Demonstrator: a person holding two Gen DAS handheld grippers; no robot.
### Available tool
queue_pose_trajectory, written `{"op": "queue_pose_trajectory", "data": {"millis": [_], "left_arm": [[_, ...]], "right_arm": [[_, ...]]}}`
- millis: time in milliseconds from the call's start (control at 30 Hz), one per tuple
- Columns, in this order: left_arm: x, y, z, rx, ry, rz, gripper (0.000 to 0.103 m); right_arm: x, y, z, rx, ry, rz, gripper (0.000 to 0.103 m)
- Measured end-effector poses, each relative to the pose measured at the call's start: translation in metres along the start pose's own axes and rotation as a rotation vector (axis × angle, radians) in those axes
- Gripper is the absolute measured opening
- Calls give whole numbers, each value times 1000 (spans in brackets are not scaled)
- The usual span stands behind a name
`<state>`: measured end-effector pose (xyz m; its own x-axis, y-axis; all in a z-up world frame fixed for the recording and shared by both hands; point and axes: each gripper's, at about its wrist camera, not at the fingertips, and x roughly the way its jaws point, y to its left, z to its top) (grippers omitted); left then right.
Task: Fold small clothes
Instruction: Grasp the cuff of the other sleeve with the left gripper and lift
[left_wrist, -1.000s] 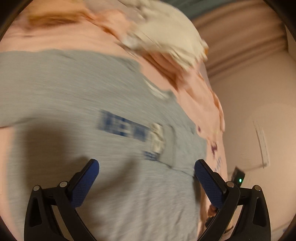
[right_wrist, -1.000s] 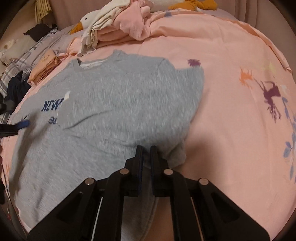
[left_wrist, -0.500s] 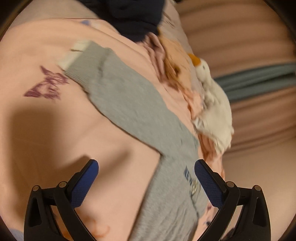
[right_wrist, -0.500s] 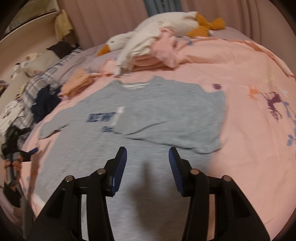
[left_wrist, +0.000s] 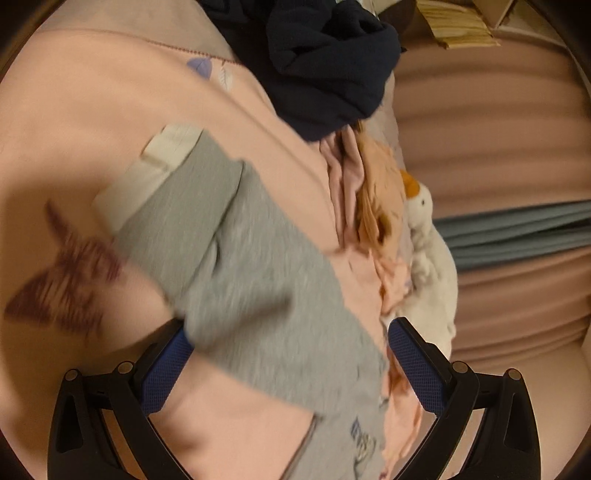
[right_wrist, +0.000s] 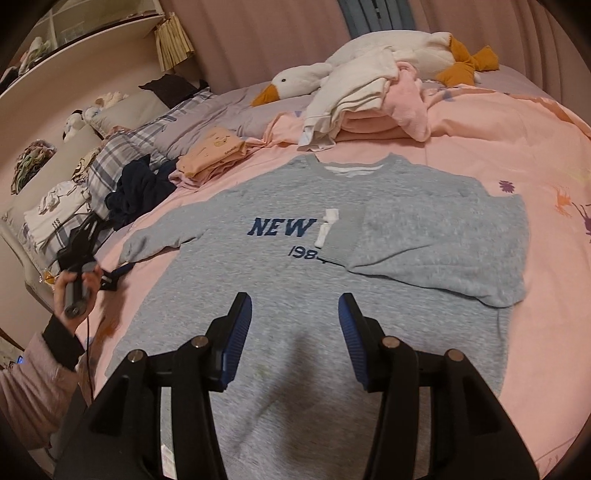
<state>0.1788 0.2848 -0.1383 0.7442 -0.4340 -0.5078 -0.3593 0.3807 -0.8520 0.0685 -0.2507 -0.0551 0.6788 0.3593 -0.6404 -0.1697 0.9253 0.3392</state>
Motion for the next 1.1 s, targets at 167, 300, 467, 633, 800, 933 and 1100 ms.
{"op": "queue_pose_trajectory", "data": {"millis": [167,300,467,633,800,933,1100], "left_arm": [[8,-6,11,17,-34,42,102],[11,-15,11,91,-63,134,69],[14,-14,10,146,-66,240,25],[8,-33,5,245,-103,269,16],[6,-61,-4,342,-120,286,15],[8,-88,-18,439,-134,309,15],[15,-123,-43,583,-126,296,5]], "right_arm": [[4,-5,2,40,-12,23,50],[11,-9,1,66,-2,22,50],[15,-12,-3,68,9,26,50],[15,-19,-5,95,6,25,50],[13,-24,-9,106,5,29,50],[11,-27,-12,120,-4,41,50],[7,-30,-14,134,-21,49,50]]}}
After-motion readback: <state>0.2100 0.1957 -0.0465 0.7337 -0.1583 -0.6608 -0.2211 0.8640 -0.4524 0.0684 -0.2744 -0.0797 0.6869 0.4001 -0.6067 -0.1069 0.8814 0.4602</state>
